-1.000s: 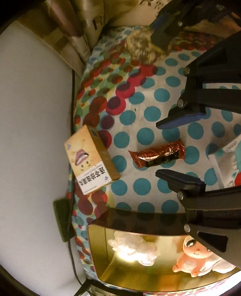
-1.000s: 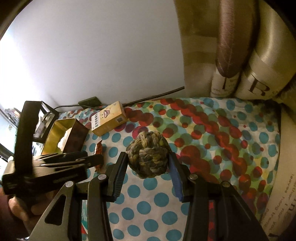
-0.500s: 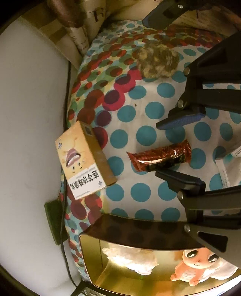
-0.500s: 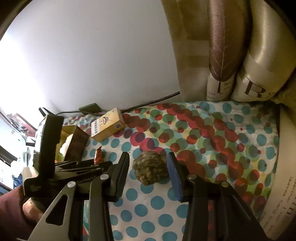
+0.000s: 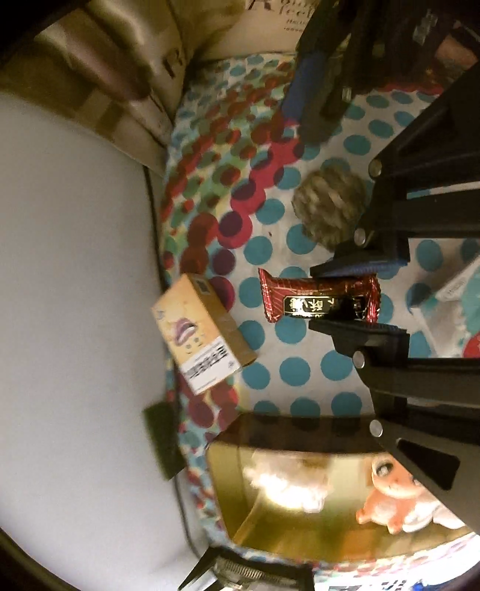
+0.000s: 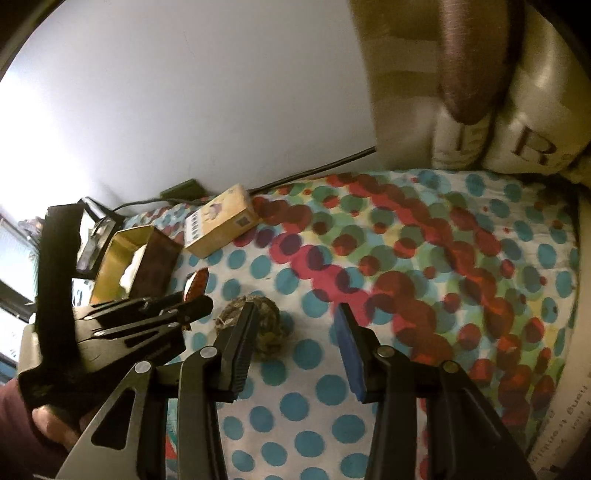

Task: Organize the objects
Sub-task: 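Grasp the chocolate bar with the left tool while the right tool holds the rope ball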

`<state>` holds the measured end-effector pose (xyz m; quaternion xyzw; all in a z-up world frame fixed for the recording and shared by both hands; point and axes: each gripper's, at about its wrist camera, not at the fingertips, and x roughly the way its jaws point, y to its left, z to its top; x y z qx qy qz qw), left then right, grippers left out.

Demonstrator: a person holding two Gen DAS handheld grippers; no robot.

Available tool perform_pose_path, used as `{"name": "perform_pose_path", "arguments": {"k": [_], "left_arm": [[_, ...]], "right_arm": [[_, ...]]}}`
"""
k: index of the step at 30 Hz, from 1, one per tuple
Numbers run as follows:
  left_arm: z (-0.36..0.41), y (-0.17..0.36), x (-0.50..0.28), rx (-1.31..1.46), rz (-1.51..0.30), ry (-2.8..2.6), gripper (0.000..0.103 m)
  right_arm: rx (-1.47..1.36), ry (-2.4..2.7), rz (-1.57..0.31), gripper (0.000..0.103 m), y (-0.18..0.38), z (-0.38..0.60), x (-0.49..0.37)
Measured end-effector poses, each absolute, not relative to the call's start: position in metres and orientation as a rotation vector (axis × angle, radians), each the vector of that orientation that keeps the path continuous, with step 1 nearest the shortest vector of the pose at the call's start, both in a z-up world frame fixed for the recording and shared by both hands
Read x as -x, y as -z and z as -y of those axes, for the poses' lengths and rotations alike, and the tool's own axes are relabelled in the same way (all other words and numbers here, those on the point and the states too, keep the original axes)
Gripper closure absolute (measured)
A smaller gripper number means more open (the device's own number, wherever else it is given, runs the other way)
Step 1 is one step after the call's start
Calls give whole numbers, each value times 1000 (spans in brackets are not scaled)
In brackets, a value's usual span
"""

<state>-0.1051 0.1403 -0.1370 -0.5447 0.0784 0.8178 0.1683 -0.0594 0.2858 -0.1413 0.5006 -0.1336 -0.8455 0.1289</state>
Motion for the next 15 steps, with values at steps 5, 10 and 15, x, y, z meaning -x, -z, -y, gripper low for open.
{"name": "perform_pose_path", "arguments": {"k": [5,10,15], "left_arm": [[-116,110,104,1530,-156,-2364,82],[-78,93,92,1551,-103,-2429,82],[-53,91,85,1575,-59,-2470,82]], "right_arm": [[-1479,2407,347,51,147,-268,61],[-1480,2369,309,41,153,-250,63],[-1488,2322,288,39,156,-235,70]]}}
